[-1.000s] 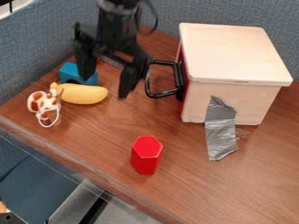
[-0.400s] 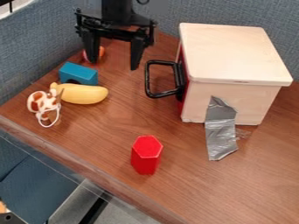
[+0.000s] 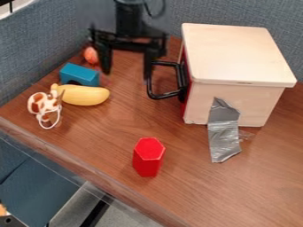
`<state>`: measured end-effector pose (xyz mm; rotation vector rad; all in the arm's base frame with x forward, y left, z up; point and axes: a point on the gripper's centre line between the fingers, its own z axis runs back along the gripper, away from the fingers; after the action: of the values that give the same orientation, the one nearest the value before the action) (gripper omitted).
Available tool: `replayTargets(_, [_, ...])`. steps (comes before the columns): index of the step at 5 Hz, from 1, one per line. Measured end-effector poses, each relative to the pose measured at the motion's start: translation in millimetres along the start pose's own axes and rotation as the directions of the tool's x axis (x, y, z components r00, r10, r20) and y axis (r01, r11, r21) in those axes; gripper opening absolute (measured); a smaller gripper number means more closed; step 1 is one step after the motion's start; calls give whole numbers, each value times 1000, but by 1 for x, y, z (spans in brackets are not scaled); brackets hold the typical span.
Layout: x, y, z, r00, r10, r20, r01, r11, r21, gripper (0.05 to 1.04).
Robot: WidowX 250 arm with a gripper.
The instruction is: Open the drawer
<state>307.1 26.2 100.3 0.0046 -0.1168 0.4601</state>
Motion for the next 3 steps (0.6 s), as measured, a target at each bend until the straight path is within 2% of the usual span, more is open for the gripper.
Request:
replayTargets(2, [6, -11, -32, 1000, 15, -12, -14, 999, 50, 1000])
replayTargets(3, [21, -15, -36, 999, 54, -3, -54, 998, 41, 1000])
